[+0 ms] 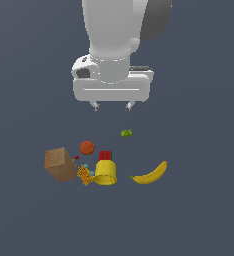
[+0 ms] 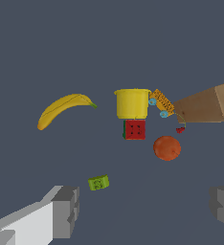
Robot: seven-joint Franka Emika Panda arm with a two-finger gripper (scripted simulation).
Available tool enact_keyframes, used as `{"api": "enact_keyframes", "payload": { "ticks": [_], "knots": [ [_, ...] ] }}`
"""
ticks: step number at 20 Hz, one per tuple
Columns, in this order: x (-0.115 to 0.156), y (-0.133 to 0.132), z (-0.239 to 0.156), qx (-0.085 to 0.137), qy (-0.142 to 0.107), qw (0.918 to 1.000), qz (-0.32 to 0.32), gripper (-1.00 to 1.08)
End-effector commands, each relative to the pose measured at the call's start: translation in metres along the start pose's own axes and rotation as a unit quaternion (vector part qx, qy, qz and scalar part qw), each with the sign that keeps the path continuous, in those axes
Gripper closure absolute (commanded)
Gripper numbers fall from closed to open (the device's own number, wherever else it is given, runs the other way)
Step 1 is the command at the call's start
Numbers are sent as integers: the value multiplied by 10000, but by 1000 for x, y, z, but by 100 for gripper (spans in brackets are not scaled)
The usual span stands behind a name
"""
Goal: Pick up a designated object from a clutter of objects.
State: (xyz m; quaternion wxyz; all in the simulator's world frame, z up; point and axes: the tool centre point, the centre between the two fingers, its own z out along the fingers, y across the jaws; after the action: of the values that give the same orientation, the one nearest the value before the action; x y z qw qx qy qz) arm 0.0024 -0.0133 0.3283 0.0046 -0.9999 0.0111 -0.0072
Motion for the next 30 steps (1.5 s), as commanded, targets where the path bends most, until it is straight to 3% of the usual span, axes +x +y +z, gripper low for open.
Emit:
{"api": "enact_keyframes", "payload": {
  "ticks": [1,17,30],
  "knots": [
    [0,0,0,0,0,10000,0,-92],
    [6,-12,-9,-78,160,9998,-28,-92],
    [25,-30,17,-37,137,9975,693,-92]
  ]
}}
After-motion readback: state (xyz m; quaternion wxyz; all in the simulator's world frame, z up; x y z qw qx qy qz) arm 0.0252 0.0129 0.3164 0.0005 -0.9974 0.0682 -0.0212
